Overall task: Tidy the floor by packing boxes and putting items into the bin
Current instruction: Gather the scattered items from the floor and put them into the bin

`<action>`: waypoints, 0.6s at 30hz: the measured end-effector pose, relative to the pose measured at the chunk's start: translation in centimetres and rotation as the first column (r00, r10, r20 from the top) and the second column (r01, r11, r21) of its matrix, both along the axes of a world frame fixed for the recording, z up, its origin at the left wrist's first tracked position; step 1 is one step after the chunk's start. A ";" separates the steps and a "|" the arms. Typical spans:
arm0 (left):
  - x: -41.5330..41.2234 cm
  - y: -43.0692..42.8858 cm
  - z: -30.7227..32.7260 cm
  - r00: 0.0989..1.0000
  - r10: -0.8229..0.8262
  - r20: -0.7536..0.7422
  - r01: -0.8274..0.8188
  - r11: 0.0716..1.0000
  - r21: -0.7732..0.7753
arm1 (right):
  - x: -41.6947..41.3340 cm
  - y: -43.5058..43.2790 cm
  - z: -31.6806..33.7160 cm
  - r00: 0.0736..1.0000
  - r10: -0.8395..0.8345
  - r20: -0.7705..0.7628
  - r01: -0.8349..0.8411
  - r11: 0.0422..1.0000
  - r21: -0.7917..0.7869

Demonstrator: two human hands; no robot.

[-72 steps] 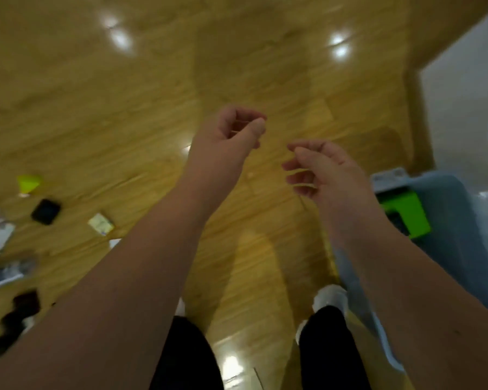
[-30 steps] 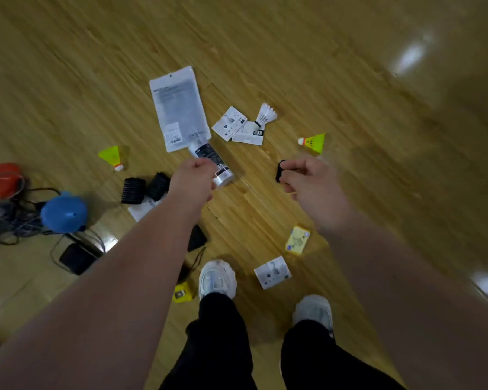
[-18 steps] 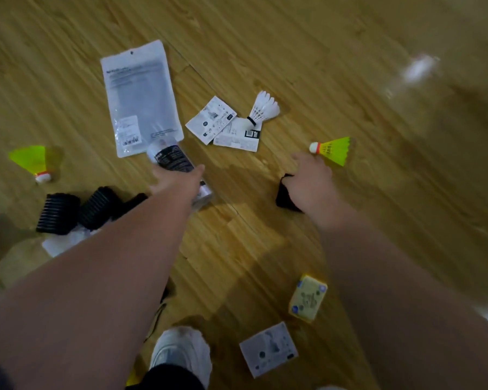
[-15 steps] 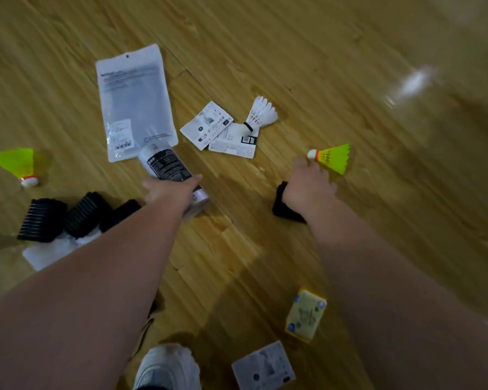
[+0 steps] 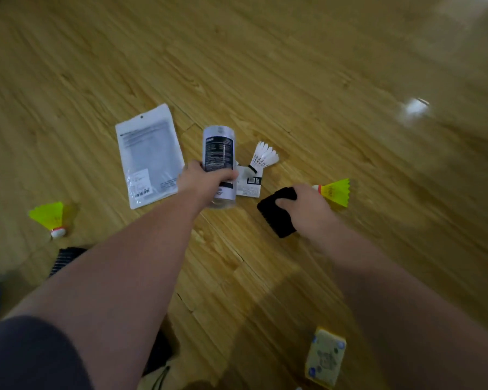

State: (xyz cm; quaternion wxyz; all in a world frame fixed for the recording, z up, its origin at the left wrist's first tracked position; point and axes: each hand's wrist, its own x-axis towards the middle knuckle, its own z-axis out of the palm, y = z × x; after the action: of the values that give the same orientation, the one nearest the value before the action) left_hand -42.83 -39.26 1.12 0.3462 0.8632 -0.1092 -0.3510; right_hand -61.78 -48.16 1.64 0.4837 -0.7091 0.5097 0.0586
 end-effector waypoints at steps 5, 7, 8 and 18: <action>0.3 -1.6 -1.4 0.983 -0.150 -0.107 0.151 0.989 0.003 | -0.9 -0.2 0.9 0.997 -0.050 0.055 0.049 0.999 0.010; 0.5 -1.7 -2.6 0.973 -0.118 -0.200 0.111 0.993 -0.046 | -1.1 -0.4 1.0 0.996 -0.050 0.075 0.049 0.999 0.016; 0.6 -1.7 -3.3 0.969 -0.105 -0.223 0.097 0.994 -0.045 | -1.2 -0.6 1.0 0.995 -0.056 0.084 0.055 0.998 0.012; 4.0 -0.8 -5.1 0.950 -0.115 -0.291 0.124 0.992 0.012 | 1.5 -4.1 1.6 0.990 -0.086 0.114 0.092 0.995 -0.043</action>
State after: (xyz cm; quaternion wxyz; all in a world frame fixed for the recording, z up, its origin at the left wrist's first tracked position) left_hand -38.88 -40.08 -3.94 0.3237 0.7994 -0.1042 -0.4953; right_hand -60.26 -52.26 3.25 0.4964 -0.6993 0.5140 -0.0154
